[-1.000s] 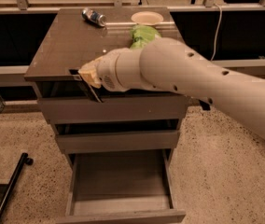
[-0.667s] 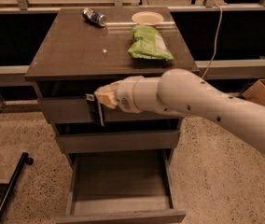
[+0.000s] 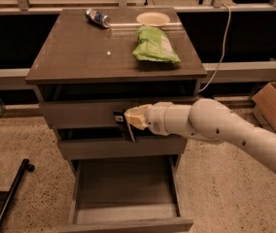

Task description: Place rxbar chocolate into bottom drawer

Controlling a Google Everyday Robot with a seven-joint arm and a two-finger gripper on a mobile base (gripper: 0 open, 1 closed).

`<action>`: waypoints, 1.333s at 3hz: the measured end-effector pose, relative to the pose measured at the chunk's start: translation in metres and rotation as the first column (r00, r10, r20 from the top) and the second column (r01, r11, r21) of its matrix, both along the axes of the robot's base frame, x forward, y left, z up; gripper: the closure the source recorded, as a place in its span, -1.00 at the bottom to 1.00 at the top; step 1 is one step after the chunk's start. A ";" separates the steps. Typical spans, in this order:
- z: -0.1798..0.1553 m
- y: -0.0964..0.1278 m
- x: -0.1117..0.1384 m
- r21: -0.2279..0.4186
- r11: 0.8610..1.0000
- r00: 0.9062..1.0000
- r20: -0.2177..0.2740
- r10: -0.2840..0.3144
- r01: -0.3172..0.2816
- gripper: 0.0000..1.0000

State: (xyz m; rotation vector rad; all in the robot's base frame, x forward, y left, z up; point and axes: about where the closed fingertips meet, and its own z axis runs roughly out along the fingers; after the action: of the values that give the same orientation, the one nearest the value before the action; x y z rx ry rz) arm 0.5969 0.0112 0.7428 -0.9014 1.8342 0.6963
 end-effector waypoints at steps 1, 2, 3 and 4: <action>-0.067 -0.039 0.015 0.030 0.999 0.997 -0.071 0.023 -0.021 1.00; -0.126 -0.060 0.015 0.081 0.997 0.988 -0.153 0.033 -0.020 1.00; -0.198 -0.065 -0.002 0.157 0.988 0.963 -0.268 0.044 -0.001 1.00; -0.198 -0.064 -0.002 0.157 0.988 0.962 -0.268 0.044 -0.001 1.00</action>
Offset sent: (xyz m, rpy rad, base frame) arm 0.0161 -0.0904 -0.1911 0.1331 0.2471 0.0226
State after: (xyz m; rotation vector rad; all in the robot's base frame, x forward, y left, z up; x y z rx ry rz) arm 0.5954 -0.0532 0.5450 -0.7539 1.9780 1.0039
